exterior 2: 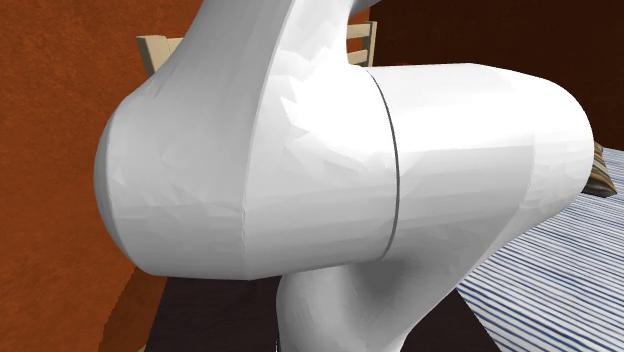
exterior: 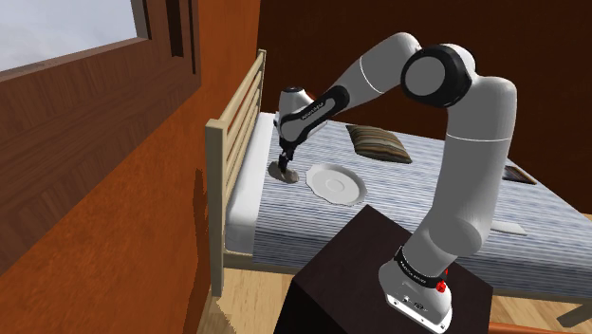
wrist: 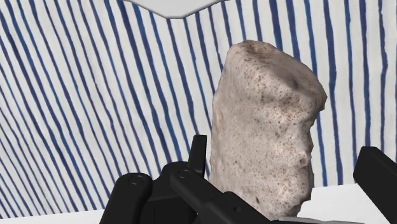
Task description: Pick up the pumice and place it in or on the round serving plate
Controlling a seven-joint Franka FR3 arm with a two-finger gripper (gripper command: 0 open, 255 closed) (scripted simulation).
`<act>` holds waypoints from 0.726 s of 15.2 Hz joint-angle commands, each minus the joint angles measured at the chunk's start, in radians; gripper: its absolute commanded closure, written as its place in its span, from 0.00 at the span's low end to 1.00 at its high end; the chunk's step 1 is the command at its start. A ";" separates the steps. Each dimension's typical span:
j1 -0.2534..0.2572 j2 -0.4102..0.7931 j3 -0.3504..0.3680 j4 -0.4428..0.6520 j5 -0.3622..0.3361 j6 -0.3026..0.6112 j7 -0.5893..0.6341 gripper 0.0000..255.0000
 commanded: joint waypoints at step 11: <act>0.000 0.009 0.000 0.001 -0.001 0.009 0.002 1.00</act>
